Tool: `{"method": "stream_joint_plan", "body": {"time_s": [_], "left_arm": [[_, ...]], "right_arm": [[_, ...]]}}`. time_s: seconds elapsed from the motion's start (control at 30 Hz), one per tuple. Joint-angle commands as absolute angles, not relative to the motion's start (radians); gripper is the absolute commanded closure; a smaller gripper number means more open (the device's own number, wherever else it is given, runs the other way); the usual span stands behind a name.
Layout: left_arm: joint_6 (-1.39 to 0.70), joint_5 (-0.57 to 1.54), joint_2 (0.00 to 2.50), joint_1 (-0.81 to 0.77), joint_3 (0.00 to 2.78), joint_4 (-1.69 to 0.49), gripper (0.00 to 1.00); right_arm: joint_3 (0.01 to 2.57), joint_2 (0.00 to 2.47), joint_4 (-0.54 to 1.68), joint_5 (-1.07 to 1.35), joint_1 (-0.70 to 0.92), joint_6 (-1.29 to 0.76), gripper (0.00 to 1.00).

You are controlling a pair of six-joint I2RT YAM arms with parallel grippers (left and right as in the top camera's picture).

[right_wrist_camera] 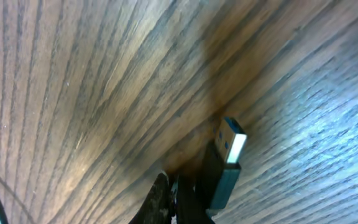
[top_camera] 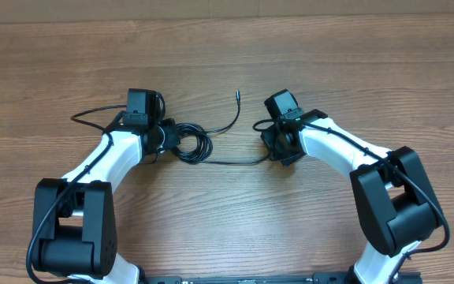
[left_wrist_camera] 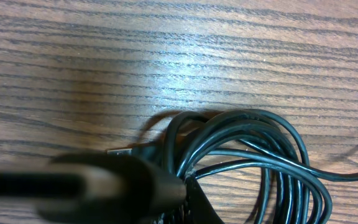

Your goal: Untangle cables

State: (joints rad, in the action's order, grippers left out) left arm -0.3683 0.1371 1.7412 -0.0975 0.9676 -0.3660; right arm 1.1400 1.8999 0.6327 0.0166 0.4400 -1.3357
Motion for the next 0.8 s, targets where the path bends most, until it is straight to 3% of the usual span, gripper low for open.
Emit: {"method": "stream_joint_plan", "body": {"time_s": [0.0, 0.07, 0.1, 0.37, 0.5, 0.77], "left_arm": [[-0.390, 0.124, 1.741, -0.090, 0.971, -0.358, 0.94], [-0.390, 0.124, 1.741, -0.090, 0.971, -0.358, 0.94], [-0.390, 0.124, 1.741, -0.090, 0.971, -0.358, 0.94], [-0.390, 0.125, 1.741, -0.090, 0.971, -0.358, 0.94], [-0.390, 0.124, 1.741, -0.090, 0.971, -0.358, 0.93], [-0.389, 0.124, 1.741, -0.090, 0.971, -0.358, 0.92]], "right_arm": [[1.208, 1.893, 0.681, -0.011, 0.439, -1.125, 0.96], [1.282, 1.893, 0.687, 0.080, 0.446, -0.830, 0.96], [1.307, 1.893, 0.685, 0.132, 0.448, -0.739, 0.90], [1.321, 1.905, 0.449, 0.354, 0.537, -0.451, 0.74], [1.321, 1.984, 0.400, 0.344, 0.600, -0.437, 0.63], [1.321, 2.073, 0.323, 0.343, 0.614, -0.437, 0.60]]}}
